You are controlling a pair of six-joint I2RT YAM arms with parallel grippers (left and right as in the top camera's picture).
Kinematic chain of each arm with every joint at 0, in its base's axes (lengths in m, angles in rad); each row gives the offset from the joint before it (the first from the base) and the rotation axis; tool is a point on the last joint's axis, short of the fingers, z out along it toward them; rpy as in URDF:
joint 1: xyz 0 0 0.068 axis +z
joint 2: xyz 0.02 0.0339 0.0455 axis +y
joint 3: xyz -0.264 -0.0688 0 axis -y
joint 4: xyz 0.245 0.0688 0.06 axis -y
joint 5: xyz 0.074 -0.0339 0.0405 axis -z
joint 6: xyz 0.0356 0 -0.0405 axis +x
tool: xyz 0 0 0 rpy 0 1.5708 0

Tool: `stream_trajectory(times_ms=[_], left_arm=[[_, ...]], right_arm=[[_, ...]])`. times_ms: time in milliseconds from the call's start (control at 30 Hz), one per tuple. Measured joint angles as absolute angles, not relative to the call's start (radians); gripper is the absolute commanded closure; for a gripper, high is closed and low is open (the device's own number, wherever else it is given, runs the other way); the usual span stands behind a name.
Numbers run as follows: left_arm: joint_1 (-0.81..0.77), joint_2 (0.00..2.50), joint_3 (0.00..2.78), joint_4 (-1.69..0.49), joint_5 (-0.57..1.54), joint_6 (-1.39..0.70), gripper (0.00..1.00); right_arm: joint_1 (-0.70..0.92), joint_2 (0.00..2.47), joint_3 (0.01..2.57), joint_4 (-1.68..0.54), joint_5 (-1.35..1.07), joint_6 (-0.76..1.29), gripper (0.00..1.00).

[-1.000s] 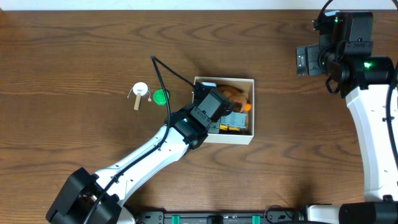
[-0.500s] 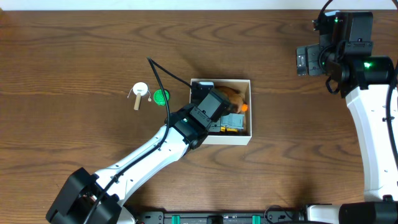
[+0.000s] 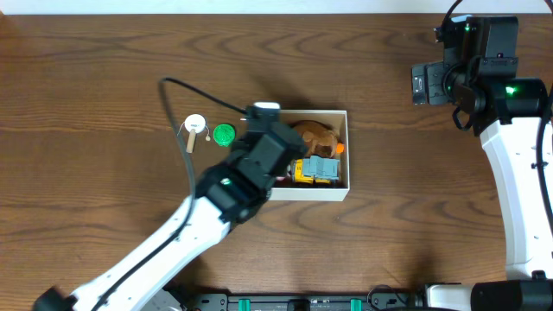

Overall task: Pack container
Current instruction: 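Carry the plush right into the box and release it, then move the left gripper back over the green round toy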

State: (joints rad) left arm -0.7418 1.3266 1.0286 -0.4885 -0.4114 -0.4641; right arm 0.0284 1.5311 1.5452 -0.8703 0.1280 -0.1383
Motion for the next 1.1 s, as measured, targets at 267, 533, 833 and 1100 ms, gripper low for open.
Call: stream_trajectory(times_ms=[267,533,833,1100], left_arm=[[-0.495,1.245,1.031,-0.598,-0.388,-0.412,0.35],[-0.352,1.397,1.032,-0.455,-0.233,-0.231,0.32],[-0.308,1.639,1.032,-0.339,-0.2,-0.126,0.33],[-0.305,1.79,1.032,-0.233,-0.155,-0.089,0.32]], right_arm=[[0.028,1.531,1.545,-0.87,0.128,-0.138,0.01],[0.028,1.531,1.545,-0.87,0.128,-0.138,0.01],[0.028,1.531,1.545,-0.87,0.128,-0.138,0.01],[0.028,1.531,1.545,-0.87,0.128,-0.138,0.01]])
